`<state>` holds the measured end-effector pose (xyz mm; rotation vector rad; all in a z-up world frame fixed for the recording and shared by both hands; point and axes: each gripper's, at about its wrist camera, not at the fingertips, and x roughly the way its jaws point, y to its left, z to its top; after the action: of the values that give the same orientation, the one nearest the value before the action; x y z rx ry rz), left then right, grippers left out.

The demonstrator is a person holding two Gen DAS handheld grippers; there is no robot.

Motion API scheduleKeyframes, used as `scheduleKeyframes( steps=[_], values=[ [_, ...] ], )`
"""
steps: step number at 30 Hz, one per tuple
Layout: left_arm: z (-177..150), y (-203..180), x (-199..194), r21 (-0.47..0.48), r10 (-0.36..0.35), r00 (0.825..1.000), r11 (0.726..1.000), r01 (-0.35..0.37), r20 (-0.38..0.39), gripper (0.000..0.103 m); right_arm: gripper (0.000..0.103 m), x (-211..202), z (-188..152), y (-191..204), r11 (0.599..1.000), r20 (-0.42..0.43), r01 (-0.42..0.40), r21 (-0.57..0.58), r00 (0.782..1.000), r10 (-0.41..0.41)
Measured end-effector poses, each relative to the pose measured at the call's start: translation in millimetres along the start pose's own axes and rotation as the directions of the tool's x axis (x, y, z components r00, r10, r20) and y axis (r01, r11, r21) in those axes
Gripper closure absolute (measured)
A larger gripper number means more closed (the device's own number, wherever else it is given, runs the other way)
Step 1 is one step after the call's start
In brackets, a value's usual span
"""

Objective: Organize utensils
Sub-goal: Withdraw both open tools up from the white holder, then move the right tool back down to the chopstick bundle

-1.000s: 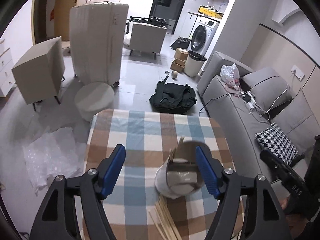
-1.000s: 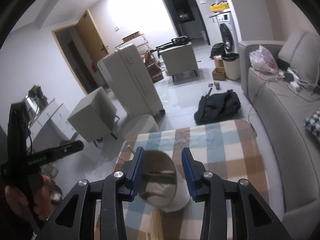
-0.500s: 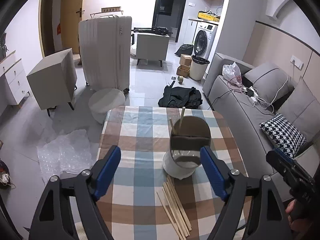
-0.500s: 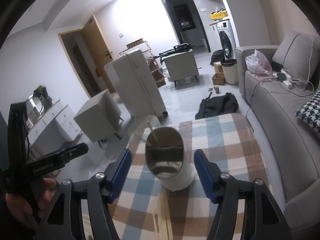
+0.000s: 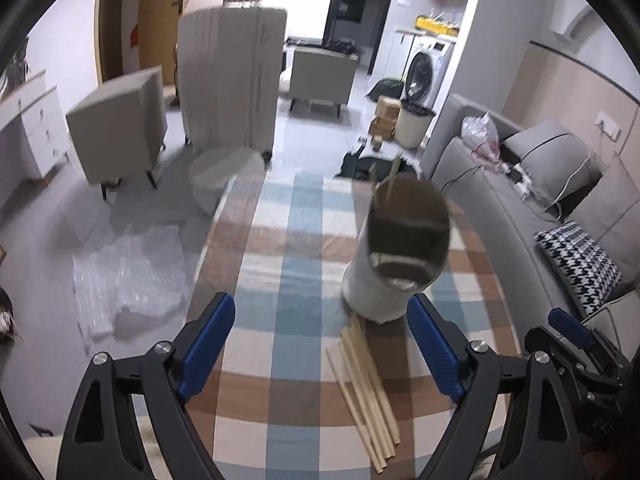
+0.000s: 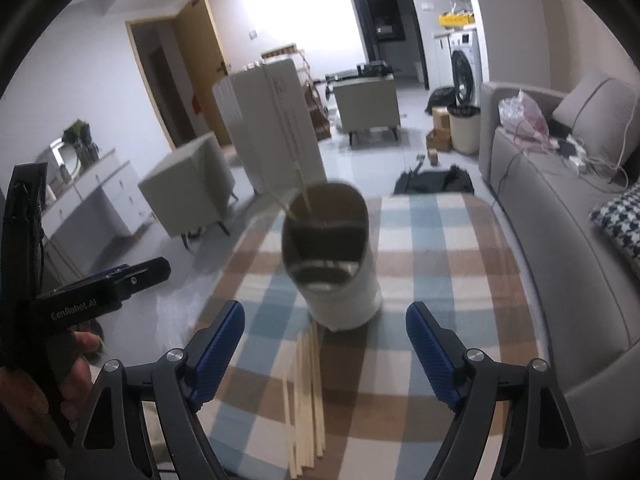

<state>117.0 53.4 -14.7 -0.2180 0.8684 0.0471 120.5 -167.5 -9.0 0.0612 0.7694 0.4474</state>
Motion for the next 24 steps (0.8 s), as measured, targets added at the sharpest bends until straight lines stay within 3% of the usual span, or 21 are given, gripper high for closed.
scheduleKeyframes(
  steps=[4, 8, 10, 12, 18, 24],
  values=[
    [-11.7, 12.1, 19.6, -0.030, 0.026, 0.998, 0.999, -0.028, -0.053, 0.018, 0.021, 28.0, -9.7, -3.0, 1.000, -0.092, 0.004, 0.000, 0.996, -0.004],
    [-17.1, 31.0, 40.4, -0.101, 0.057, 0.990, 0.992, -0.070, -0.128, 0.018, 0.040, 61.6, -19.8, -1.5, 1.000, -0.195, 0.003, -0.009, 0.981, -0.005],
    [-19.4, 36.3, 47.9, -0.121, 0.067, 0.984, 0.989, -0.087, -0.166, 0.018, 0.044, 83.0, -26.6, 1.2, 1.000, -0.257, 0.012, -0.025, 0.966, -0.018],
    [-19.9, 41.3, 52.0, -0.135, 0.072, 0.980, 0.986, -0.098, -0.184, 0.018, 0.055, 101.9, -33.7, 3.2, 0.999, -0.305, 0.015, -0.037, 0.952, -0.026],
    [-16.8, 55.5, 58.8, -0.151, 0.091, 0.970, 0.980, -0.127, -0.227, 0.018, 0.076, 152.2, -52.8, 17.1, 0.994, -0.419, -0.004, -0.112, 0.907, -0.044],
    [-17.1, 70.2, 67.9, -0.191, 0.068, 0.957, 0.974, -0.126, -0.283, 0.018, 0.088, 187.8, -65.1, 19.4, 0.992, -0.501, 0.012, -0.127, 0.862, -0.075]
  ],
)
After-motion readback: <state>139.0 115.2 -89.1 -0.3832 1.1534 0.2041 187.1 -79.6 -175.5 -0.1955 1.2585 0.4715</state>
